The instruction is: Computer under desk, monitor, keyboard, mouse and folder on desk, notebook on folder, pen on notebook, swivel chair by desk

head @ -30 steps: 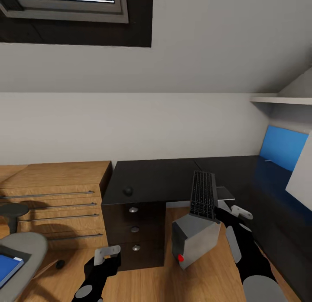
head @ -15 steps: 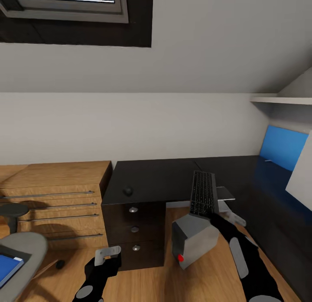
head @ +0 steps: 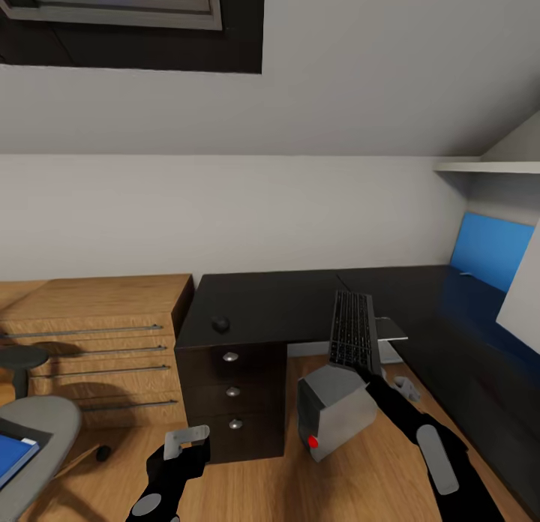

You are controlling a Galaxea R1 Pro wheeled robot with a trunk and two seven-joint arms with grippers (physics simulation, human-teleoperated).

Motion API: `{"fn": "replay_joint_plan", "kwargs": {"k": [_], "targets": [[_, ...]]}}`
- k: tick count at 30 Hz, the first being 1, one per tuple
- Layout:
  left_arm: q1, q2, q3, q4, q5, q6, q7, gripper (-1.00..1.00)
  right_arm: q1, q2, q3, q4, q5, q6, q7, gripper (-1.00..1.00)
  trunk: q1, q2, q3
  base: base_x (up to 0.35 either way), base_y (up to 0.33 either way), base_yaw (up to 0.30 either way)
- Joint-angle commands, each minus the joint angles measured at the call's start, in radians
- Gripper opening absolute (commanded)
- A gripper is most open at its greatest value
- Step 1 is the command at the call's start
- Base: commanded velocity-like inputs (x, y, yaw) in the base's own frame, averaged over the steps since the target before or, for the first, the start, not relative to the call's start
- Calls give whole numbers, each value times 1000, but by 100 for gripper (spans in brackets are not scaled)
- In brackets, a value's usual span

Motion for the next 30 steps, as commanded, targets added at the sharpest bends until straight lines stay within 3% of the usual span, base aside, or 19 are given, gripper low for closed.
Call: {"fn": "replay_joint_plan", "kwargs": {"k": [1,10,23,24,25,29,30], "targets": [[0,0,-1,-2,10,3,8,100,0,-3,-2,5,-19,9,9,100,4,-8,-4,0,0,0],[0,0,-1,-2,10,3,8,100,3,-20,-3,34,-99,15,32,100,38,-71,-32,0,0,0],[0,0,-1,-2,10,3,7,100,3,-13,-13,50,-117,2,32,100,42,-78,-35,0,0,0],[0,0,-1,-2,10,3,6,100,3,-10,-13,52,-117,-3,32,100,42,-78,-35,0,0,0],[0,0,-1,-2,10,3,5,100,3,17,-13,63,-120,-59,31,100,42,-78,-35,0,0,0],[0,0,-1,-2,10,3,5,100,3,50,-14,69,-121,-151,32,100,42,-78,-35,0,0,0],[0,0,-1,-2,10,3,5,100,3,80,-14,85,-121,-255,32,100,42,-78,-35,0,0,0]]}}
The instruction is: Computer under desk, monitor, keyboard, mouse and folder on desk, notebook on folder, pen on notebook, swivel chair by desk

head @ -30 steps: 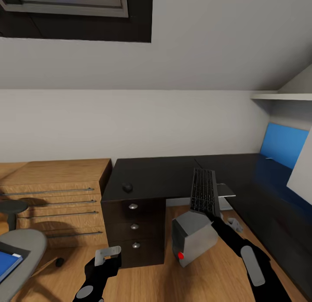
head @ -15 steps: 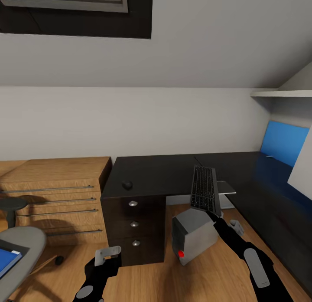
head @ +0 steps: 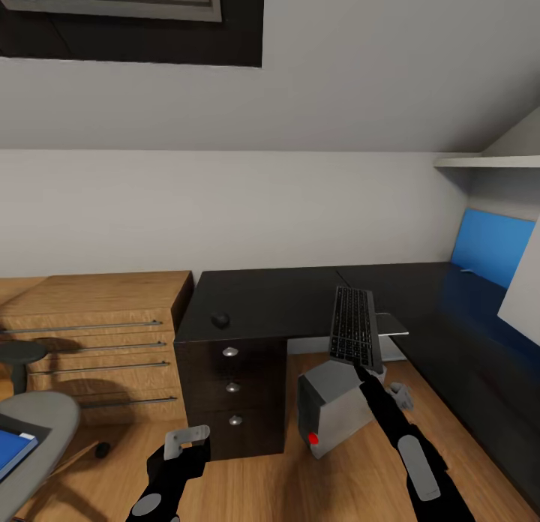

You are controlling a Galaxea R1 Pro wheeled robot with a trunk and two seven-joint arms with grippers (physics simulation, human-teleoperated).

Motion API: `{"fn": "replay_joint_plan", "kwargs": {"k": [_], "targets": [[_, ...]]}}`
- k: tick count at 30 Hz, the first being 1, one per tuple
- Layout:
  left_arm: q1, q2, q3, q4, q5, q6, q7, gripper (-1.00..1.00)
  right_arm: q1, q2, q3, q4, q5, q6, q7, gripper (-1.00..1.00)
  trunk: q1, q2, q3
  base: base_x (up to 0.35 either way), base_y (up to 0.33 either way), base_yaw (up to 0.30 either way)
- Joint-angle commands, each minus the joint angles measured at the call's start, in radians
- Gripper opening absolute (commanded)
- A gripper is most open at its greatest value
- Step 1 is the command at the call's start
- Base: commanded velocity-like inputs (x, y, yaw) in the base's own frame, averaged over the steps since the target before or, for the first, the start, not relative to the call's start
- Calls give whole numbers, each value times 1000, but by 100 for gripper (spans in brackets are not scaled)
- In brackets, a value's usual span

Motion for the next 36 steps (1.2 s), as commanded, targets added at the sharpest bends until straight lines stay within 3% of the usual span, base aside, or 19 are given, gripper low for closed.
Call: {"fn": "replay_joint_plan", "kwargs": {"k": [1,4,8,12,26,31,32,36], "targets": [[0,0,-1,-2,10,3,8,100,-1,8,-4,6,-10,-17,4,100,0,0,-1,0,0,0],[0,0,-1,-3,10,3,8,100,-1,33,-1,42,-11,-107,4,100,0,0,-1,0,0,0],[0,0,-1,-6,10,3,8,100,-1,42,0,55,-13,-133,4,100,0,0,-1,0,0,0],[0,0,-1,-7,10,2,8,100,-1,46,0,59,-20,-143,4,100,0,0,-1,0,0,0],[0,0,-1,-9,10,1,10,100,-1,49,-1,61,-36,-148,4,100,54,-98,-45,0,0,0],[0,0,-1,-9,11,2,9,100,-1,46,-2,61,-107,-143,5,100,54,-98,-45,0,0,0],[0,1,-1,-9,11,3,8,100,-1,46,-1,60,-150,-140,5,100,54,-98,-45,0,0,0],[0,2,-1,-7,12,5,7,100,-1,45,0,57,-194,-129,6,100,54,-98,-45,0,0,0]]}}
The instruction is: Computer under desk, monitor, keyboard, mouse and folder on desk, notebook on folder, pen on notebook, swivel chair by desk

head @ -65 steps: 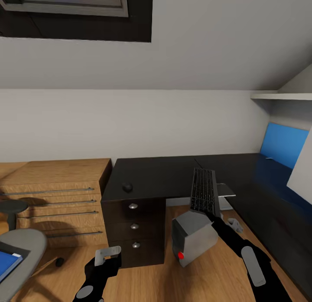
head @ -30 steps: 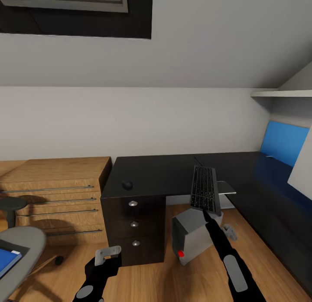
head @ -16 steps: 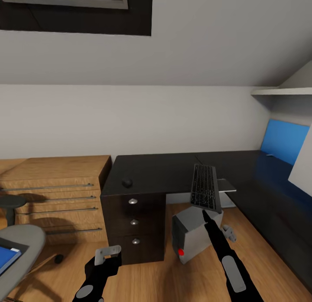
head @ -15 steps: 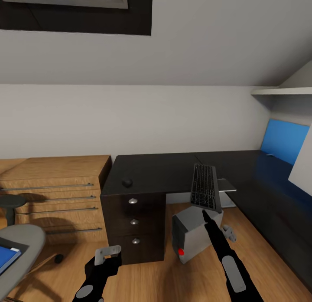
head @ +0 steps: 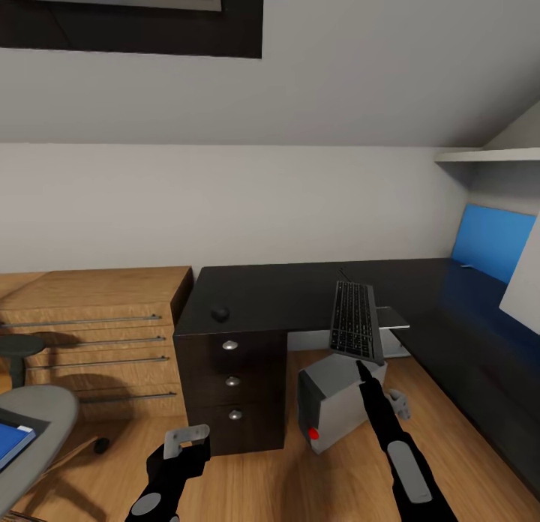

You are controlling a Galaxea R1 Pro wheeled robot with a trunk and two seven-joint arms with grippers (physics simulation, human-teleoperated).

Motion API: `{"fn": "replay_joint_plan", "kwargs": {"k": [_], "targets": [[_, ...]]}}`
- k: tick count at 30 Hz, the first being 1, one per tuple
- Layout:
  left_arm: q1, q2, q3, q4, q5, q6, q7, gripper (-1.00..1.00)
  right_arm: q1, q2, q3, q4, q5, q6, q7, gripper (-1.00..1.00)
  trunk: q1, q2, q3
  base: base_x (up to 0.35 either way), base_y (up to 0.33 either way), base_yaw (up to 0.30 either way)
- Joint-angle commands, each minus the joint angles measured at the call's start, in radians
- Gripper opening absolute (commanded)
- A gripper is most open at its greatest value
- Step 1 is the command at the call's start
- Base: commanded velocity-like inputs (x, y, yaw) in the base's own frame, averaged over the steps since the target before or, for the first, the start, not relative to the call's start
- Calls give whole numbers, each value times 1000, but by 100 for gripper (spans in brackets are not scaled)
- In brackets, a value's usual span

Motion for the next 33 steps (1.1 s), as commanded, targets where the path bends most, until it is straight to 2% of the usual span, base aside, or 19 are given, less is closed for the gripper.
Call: {"fn": "replay_joint_plan", "kwargs": {"k": [1,5,11,33], "targets": [[0,1,-2,-1,11,3,8,100,-1,1,-3,0,-17,9,6,100,0,0,-1,0,0,0],[0,1,-1,2,11,3,7,100,-1,1,-3,-3,-38,46,6,100,0,0,-1,0,0,0],[0,2,-2,4,11,2,6,100,-1,1,-6,-5,-44,65,7,100,0,0,-1,62,0,0],[0,2,-2,8,9,6,6,100,-1,-1,-10,-5,-45,68,6,100,0,0,-1,90,0,0]]}}
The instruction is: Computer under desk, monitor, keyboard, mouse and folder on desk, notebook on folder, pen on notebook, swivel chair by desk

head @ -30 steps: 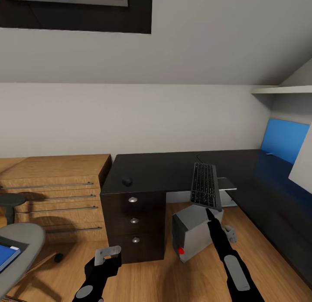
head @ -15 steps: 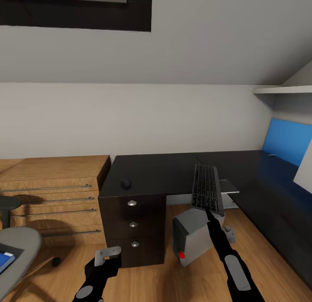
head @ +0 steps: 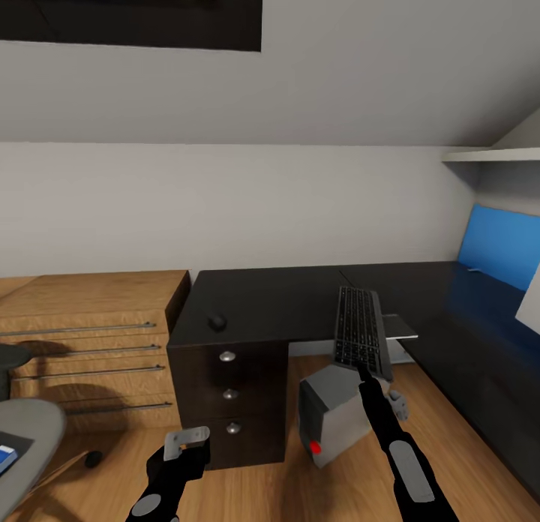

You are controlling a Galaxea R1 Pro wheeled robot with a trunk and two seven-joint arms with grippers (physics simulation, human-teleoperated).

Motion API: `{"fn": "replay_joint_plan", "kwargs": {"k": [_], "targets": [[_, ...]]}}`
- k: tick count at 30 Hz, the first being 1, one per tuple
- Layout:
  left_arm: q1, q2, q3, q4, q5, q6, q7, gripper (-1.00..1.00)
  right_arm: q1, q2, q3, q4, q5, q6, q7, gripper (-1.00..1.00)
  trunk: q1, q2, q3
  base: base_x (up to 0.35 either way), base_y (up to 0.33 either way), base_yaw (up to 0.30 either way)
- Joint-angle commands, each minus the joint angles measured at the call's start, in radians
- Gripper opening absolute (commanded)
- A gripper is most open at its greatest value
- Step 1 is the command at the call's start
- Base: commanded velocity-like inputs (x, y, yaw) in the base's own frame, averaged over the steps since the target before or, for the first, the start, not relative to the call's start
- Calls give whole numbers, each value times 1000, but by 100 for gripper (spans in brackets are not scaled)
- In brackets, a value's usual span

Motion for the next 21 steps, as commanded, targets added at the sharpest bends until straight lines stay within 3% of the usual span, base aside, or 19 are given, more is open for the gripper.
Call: {"fn": "replay_joint_plan", "kwargs": {"k": [1,13,14,21], "targets": [[0,0,-1,-2,10,2,8,100,-1,1,-5,0,-10,10,5,100,0,0,-1,86,0,0],[0,0,-2,4,10,4,8,100,-1,1,-5,0,-10,9,3,100,0,0,-1,85,0,0],[0,0,-2,4,10,4,8,100,-1,2,-4,0,-10,9,3,-100,0,0,-1,6,0,0],[0,-1,-2,8,10,4,8,100,-1,3,-2,-2,-9,2,2,-100,0,0,-1,1,0,0]]}}
